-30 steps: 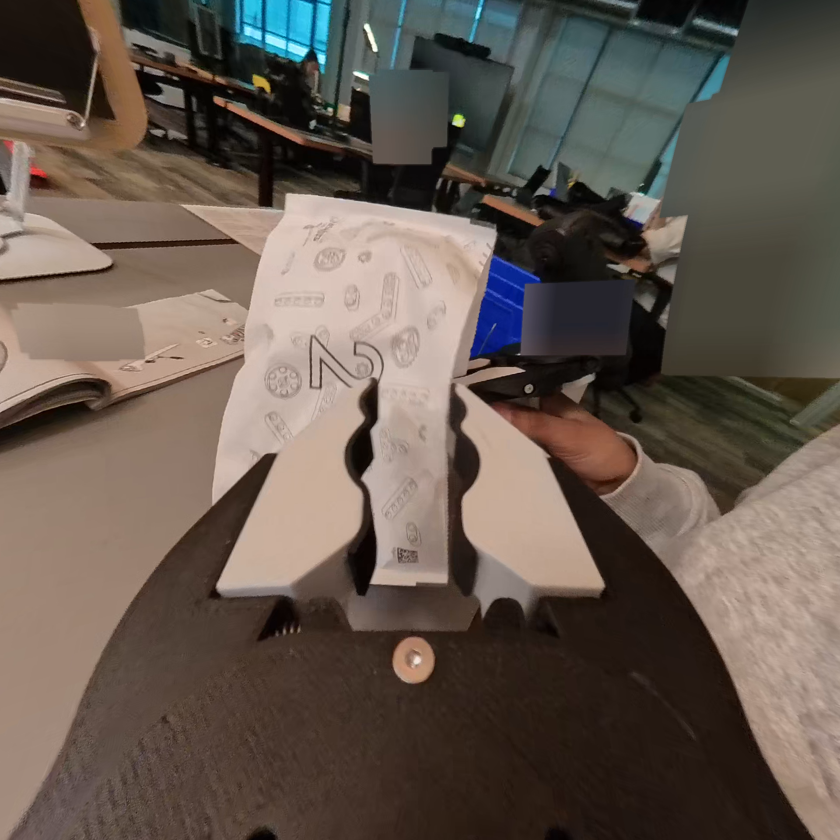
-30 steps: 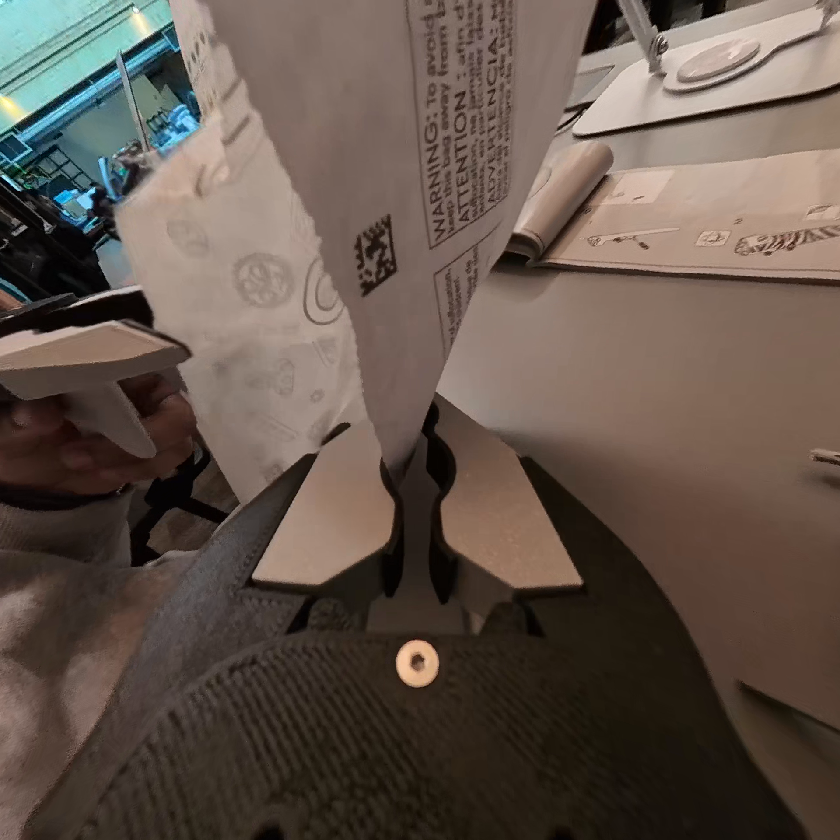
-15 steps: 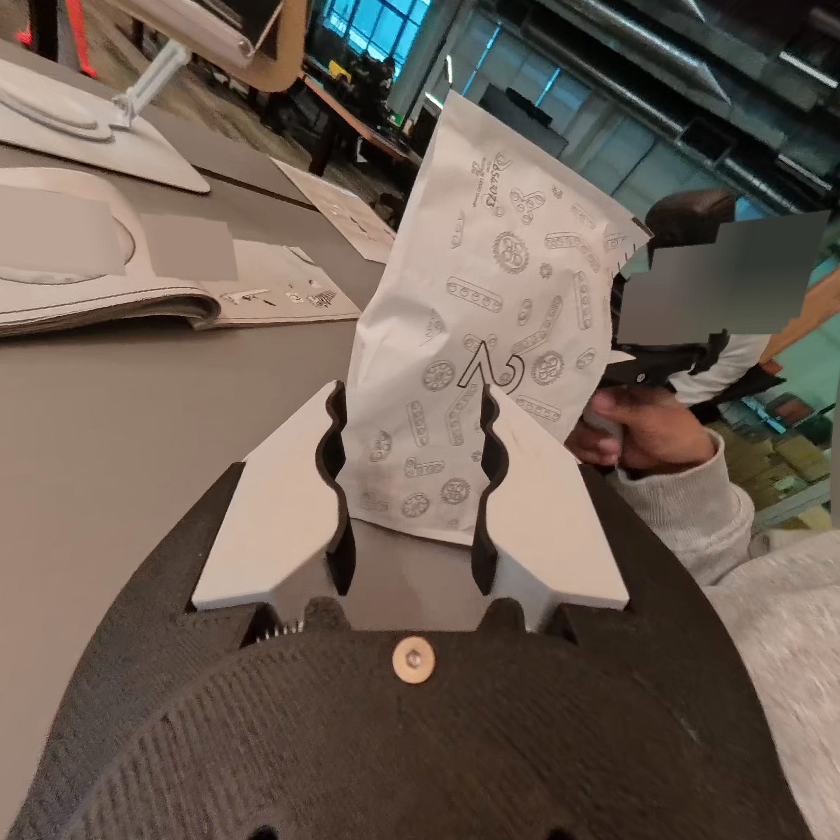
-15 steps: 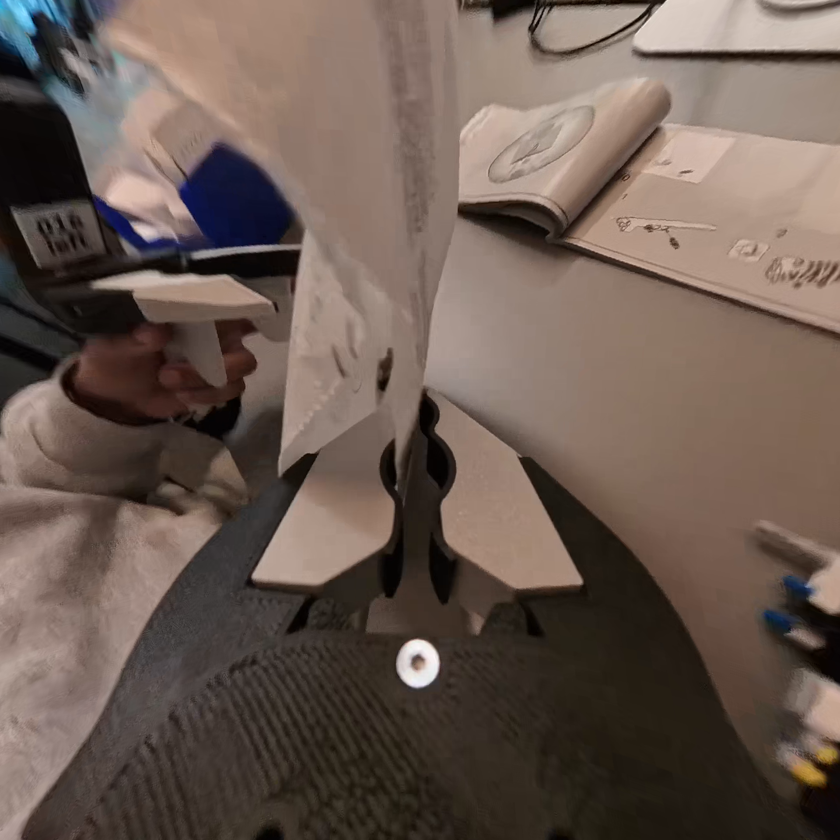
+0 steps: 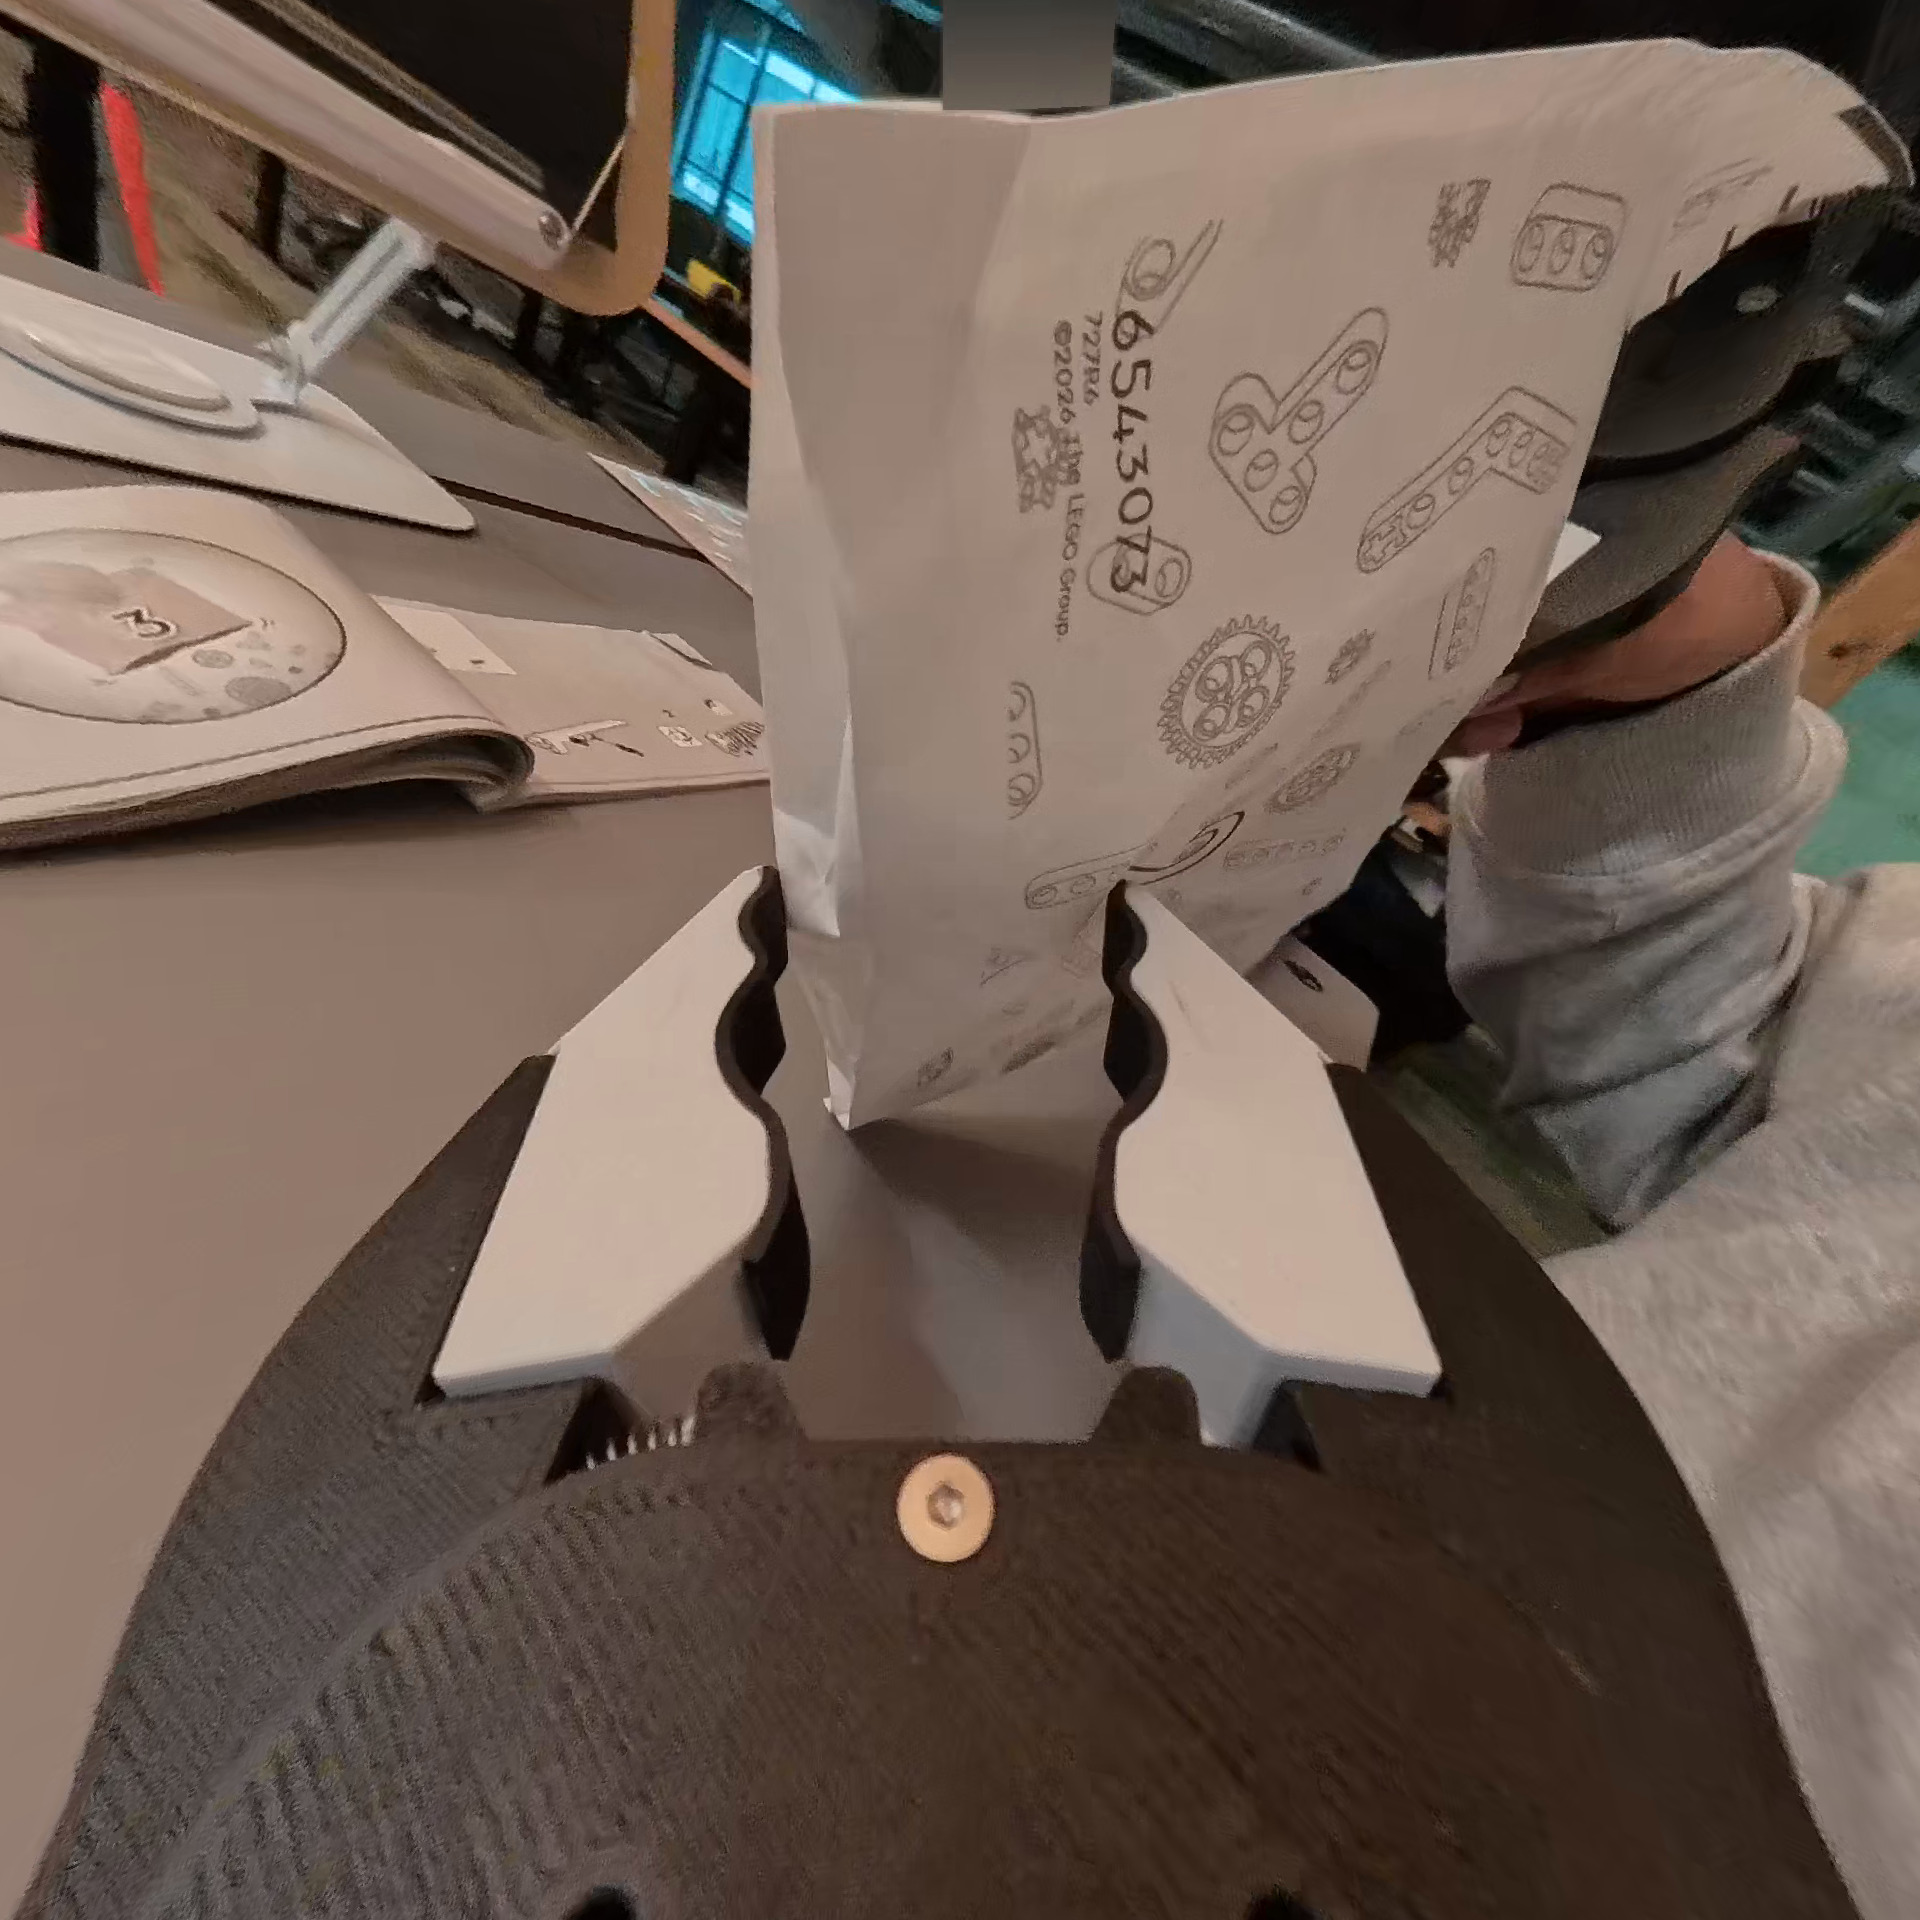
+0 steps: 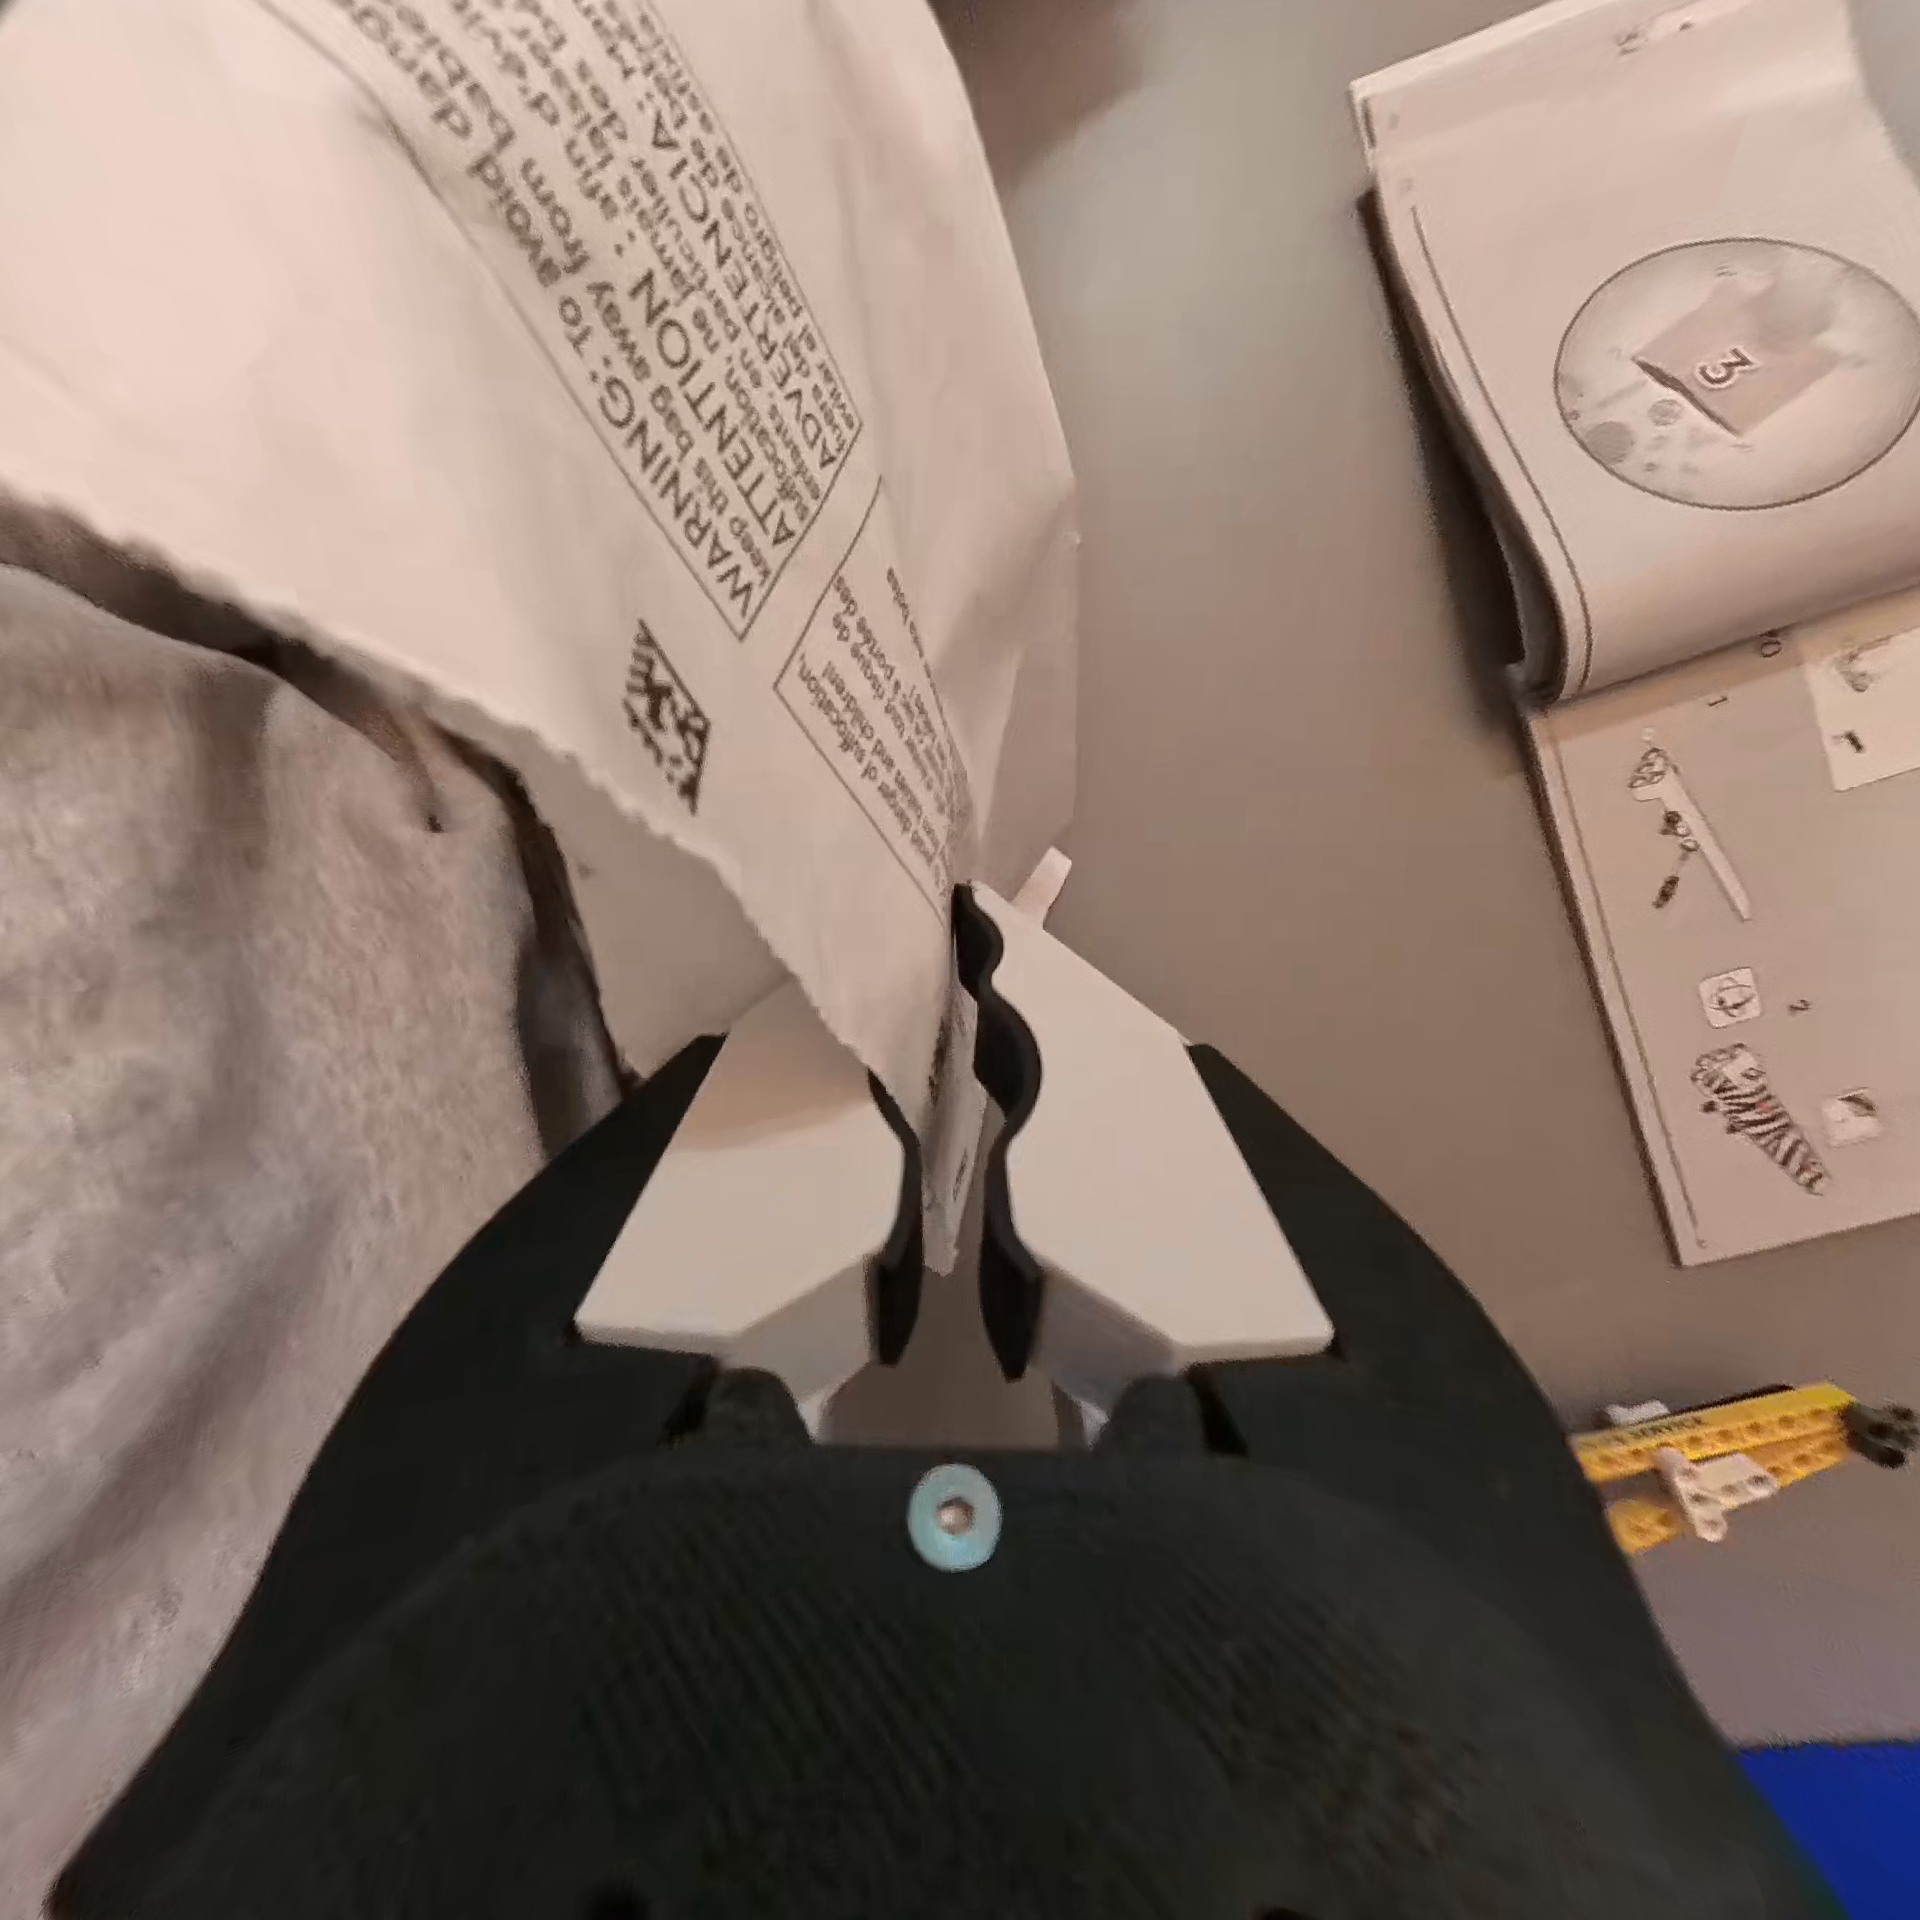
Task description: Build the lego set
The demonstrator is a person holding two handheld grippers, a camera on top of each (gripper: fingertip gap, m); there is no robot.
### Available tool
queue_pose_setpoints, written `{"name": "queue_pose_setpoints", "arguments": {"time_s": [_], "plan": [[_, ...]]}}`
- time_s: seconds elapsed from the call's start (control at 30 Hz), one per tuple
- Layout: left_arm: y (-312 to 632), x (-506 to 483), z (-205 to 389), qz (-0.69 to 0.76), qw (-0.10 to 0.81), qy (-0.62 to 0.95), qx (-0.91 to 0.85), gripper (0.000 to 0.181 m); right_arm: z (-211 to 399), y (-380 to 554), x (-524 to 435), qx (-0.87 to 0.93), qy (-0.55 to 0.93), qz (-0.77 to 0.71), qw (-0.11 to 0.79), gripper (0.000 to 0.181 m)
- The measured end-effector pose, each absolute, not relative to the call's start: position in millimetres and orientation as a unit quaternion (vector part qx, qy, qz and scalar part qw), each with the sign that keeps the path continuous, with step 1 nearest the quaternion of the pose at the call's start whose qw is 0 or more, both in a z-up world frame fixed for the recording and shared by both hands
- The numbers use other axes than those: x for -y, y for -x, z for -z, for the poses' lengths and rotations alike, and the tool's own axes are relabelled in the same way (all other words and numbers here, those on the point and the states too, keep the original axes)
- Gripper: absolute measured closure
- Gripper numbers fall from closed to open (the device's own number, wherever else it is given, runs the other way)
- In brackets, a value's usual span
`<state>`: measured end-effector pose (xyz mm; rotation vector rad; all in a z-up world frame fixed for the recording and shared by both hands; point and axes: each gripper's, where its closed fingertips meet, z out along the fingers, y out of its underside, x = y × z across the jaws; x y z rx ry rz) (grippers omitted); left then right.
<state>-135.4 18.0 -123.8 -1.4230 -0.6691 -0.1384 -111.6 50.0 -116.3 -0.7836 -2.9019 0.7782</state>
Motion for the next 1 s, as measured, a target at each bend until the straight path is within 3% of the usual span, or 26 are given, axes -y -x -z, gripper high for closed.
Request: {"name": "queue_pose_setpoints", "arguments": {"time_s": [0.2, 0.27, 0.53, 0.7, 0.77, 1.0], "plan": [[128.4, -2.4, 115.5, 0.145, 0.731, 0.593, 0.304, 0.131, 103.6, 118.9, -46.3, 0.940, 0.246, -0.234, 0.025, 0.181], [128.6, 2.1, 113.8, 0.152, 0.737, 0.584, 0.305, 0.144, 99.1, 119.4, -43.6, 0.936, 0.251, -0.247, 0.002, 0.181], [116.4, 19.4, 94.6, 0.244, 0.772, 0.517, 0.278, 0.145, 79.4, 102.6, -23.4, 0.924, 0.226, -0.299, -0.067, 0.181], [104.8, 41.0, 69.8, 0.329, 0.803, 0.441, 0.229, 0.146, 50.9, 81.4, -7.1, 0.916, 0.189, -0.350, -0.047, 0.181], [110.0, 41.3, 73.6, 0.319, 0.802, 0.442, 0.244, 0.155, 49.1, 74.5, -3.8, 0.918, 0.177, -0.353, -0.032, 0.181], [133.8, 49.3, 84.5, 0.213, 0.805, 0.454, 0.316, 0.131, 75.1, 100.8, -28.2, 0.915, 0.240, -0.323, 0.021, 0.181]]}}
